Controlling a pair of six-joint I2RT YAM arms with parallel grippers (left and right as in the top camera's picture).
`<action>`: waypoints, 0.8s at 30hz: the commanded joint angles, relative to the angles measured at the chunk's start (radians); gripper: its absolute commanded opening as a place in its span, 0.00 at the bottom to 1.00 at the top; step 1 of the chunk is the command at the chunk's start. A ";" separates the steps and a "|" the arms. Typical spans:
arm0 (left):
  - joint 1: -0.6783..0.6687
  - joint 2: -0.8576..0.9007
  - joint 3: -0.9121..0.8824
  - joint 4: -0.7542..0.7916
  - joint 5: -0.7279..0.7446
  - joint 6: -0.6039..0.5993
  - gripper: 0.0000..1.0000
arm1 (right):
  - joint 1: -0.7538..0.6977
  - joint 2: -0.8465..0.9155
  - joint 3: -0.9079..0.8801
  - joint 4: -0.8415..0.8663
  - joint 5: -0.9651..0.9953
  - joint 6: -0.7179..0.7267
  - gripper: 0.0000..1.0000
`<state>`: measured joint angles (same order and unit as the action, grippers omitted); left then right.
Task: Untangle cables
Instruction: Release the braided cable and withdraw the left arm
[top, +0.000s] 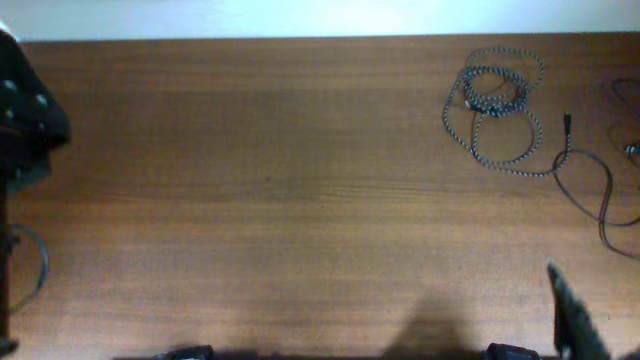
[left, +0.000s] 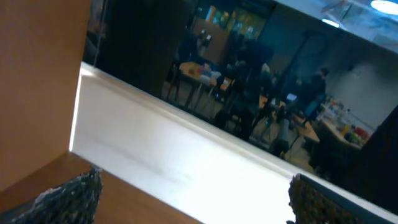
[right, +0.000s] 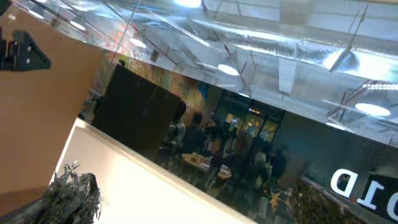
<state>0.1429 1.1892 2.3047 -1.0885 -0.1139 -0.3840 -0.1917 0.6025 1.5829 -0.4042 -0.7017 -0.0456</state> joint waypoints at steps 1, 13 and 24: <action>0.005 -0.117 -0.013 -0.009 -0.019 0.019 0.99 | 0.008 -0.135 -0.113 0.023 -0.012 0.000 0.99; 0.004 -0.671 -0.243 -0.025 -0.014 -0.098 0.99 | 0.008 -0.422 -0.243 -0.072 0.000 -0.001 0.99; 0.004 -0.695 -0.242 -0.028 0.125 -0.098 0.99 | -0.057 -0.597 -0.194 -0.112 0.111 -0.003 0.99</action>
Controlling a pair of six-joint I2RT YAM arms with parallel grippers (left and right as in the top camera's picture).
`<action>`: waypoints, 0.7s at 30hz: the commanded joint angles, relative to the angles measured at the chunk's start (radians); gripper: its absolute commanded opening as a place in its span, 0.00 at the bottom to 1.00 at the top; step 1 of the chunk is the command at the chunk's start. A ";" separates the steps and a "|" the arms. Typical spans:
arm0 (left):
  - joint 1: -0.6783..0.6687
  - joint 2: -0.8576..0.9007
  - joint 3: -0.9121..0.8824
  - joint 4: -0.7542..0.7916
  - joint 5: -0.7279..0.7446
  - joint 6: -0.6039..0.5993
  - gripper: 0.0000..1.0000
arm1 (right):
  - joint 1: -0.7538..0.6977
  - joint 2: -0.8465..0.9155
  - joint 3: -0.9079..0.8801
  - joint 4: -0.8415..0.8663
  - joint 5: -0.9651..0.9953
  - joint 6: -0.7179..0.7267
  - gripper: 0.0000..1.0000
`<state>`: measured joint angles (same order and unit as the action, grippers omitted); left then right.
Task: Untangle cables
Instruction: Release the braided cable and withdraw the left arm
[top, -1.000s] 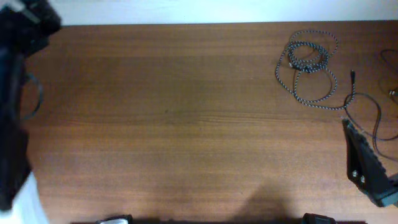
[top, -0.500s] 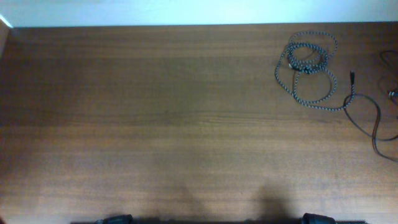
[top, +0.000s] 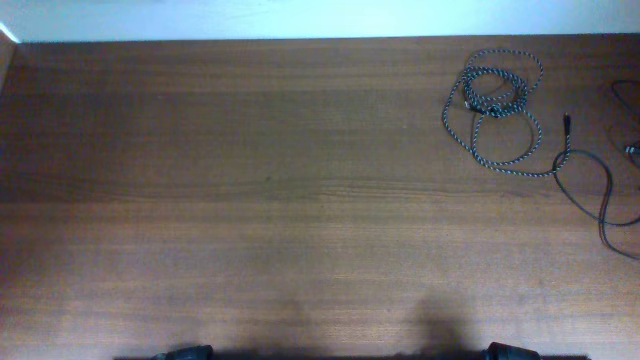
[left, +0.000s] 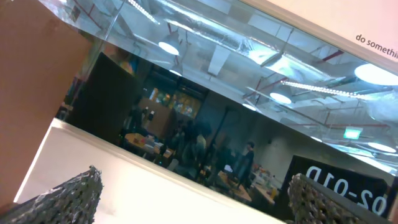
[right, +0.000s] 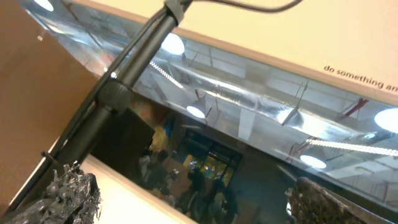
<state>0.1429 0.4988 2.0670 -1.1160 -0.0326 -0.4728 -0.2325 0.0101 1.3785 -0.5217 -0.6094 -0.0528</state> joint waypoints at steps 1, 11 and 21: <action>0.004 -0.005 -0.005 0.000 0.082 -0.009 0.99 | -0.038 -0.005 0.010 0.018 0.019 0.004 0.99; 0.004 -0.005 -0.005 -0.005 0.149 -0.008 0.99 | -0.188 -0.005 -0.383 0.313 0.015 0.008 0.99; 0.004 -0.005 -0.005 -0.005 0.149 -0.008 0.99 | -0.188 -0.004 -1.191 0.586 0.026 0.008 0.99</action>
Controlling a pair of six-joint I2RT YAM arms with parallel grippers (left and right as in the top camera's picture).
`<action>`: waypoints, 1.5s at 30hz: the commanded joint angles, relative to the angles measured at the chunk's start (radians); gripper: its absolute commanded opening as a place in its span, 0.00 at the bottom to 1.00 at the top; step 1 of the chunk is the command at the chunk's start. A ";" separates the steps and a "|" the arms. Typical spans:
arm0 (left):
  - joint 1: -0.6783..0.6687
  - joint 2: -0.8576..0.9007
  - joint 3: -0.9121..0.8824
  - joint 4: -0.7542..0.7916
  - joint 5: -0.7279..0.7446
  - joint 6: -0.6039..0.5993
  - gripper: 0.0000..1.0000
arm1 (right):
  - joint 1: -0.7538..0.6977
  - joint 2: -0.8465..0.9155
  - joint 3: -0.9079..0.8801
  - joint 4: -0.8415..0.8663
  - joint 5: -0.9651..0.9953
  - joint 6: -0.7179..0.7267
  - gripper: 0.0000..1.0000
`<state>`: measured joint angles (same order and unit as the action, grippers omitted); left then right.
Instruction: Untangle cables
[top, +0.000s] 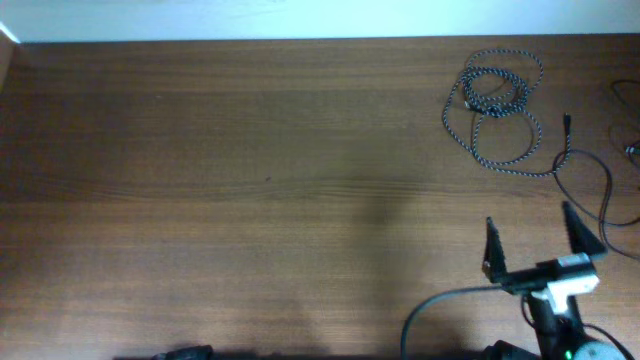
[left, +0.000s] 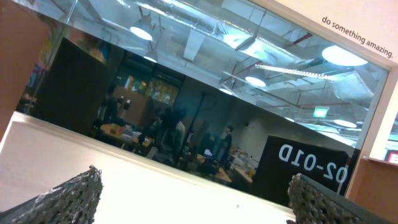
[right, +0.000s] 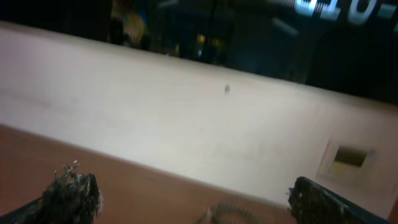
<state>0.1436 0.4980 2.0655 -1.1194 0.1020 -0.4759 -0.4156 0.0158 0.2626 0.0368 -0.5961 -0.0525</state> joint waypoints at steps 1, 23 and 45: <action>0.003 -0.004 -0.003 -0.002 0.014 -0.005 0.99 | -0.005 -0.010 -0.138 0.063 0.034 0.007 0.99; 0.003 -0.004 -0.003 0.007 0.014 -0.013 0.99 | 0.140 -0.008 -0.257 -0.085 0.175 0.007 0.99; -0.018 -0.381 -1.247 0.157 -0.219 -0.001 0.99 | 0.140 -0.008 -0.257 -0.085 0.175 0.007 0.99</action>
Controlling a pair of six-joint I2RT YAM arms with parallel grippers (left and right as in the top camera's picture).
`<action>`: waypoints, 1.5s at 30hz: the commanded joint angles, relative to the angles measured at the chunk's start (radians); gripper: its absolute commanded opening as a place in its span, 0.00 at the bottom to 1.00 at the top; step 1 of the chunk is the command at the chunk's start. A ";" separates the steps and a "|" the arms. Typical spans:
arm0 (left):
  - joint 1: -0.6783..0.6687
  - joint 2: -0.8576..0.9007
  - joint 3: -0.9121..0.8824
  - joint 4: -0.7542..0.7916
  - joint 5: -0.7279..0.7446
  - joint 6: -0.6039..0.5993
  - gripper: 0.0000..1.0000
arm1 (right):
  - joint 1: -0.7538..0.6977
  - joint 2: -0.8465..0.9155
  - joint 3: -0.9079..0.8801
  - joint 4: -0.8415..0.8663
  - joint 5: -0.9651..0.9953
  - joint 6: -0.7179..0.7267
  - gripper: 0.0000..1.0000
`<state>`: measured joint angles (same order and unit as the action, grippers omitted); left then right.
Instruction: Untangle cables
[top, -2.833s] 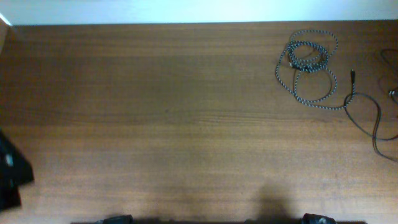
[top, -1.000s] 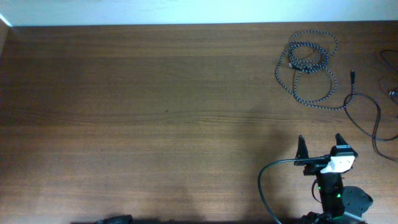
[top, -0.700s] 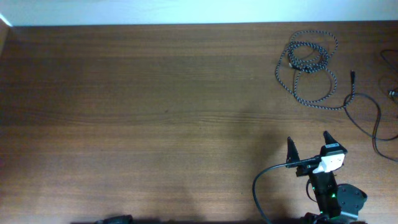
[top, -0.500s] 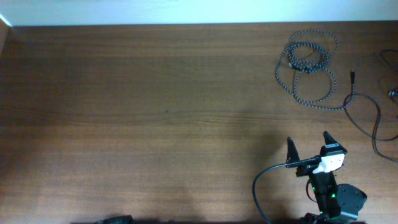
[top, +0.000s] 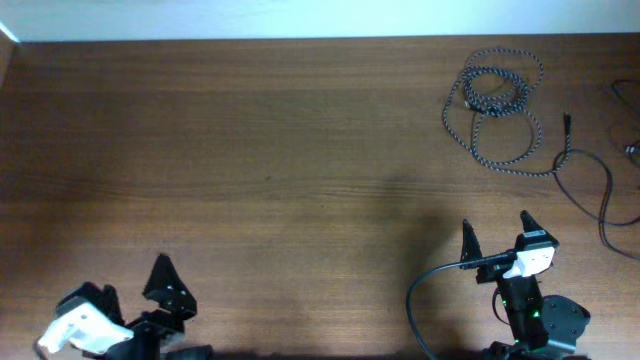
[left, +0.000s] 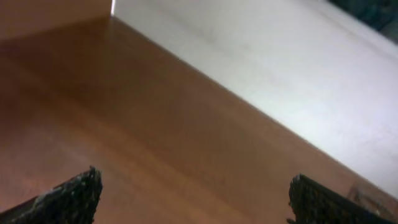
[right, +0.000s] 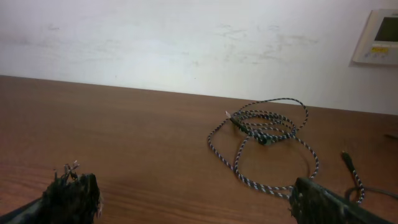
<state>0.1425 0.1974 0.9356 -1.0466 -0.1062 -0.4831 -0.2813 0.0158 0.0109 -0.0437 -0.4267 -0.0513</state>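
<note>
A black-and-white braided cable (top: 495, 95) lies loosely coiled at the table's far right; the right wrist view shows the braided cable (right: 267, 127) ahead on the wood. A thin black cable (top: 585, 175) runs from a plug beside it toward the right edge, and its plug (right: 348, 163) is visible low at the right. My right gripper (top: 497, 235) (right: 194, 196) stands open near the front edge, well short of the cables, with nothing in it. My left gripper (top: 130, 288) (left: 196, 193) is open at the front left, over bare wood.
The brown wooden table (top: 250, 180) ends at a white wall (right: 186, 43) behind the cables. A white wall panel (right: 379, 34) hangs at the upper right. More dark cable (top: 628, 95) shows at the overhead view's right edge.
My left arm has come into the overhead view at the front left. The right gripper sits a little further left, and both wrist cameras now look down at the table.
Both arms showed only at the overhead view's edges, wrist cameras turned on the room. Then neither arm was in the overhead view. Then the right arm stood open at the front right. Now both stand open at the front edge. The cables have not moved.
</note>
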 joint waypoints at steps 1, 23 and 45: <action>-0.037 -0.130 -0.193 0.133 -0.011 0.006 0.99 | 0.005 -0.008 -0.005 -0.005 0.005 0.006 0.99; -0.117 -0.191 -0.718 0.628 0.058 0.276 0.99 | 0.005 -0.008 -0.005 -0.005 0.005 0.006 0.99; -0.117 -0.192 -0.927 0.964 0.103 0.499 0.99 | 0.005 -0.008 -0.005 -0.005 0.005 0.006 0.99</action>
<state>0.0299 0.0120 0.0185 -0.0856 -0.0113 -0.0032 -0.2813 0.0158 0.0109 -0.0437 -0.4267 -0.0513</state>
